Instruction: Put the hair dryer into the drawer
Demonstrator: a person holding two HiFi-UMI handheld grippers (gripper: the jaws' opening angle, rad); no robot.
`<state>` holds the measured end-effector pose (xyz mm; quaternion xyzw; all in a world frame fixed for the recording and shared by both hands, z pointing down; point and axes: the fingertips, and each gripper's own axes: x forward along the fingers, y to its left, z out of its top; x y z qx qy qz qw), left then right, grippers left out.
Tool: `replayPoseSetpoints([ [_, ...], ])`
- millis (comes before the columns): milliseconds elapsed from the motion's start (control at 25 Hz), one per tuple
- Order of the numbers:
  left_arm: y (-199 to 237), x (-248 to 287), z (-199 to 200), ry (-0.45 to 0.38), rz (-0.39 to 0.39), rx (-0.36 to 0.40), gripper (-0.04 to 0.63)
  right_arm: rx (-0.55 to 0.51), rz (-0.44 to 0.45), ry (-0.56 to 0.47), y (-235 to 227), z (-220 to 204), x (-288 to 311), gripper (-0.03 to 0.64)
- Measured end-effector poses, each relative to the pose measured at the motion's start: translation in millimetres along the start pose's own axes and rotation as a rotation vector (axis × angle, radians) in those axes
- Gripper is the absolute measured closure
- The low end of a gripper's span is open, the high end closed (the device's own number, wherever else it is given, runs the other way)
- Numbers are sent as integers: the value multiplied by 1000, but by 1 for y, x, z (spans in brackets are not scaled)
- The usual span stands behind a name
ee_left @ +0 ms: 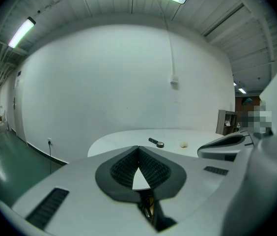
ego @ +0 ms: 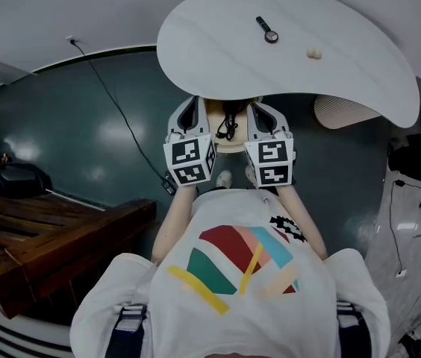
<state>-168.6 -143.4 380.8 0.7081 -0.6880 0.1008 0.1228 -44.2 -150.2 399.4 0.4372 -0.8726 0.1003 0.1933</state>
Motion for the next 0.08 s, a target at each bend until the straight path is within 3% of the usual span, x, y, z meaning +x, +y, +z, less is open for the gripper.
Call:
replayPoseSetpoints([
  [80, 1, 0, -1, 2, 3, 0, 578, -1, 2, 0, 0, 0, 1, 606],
])
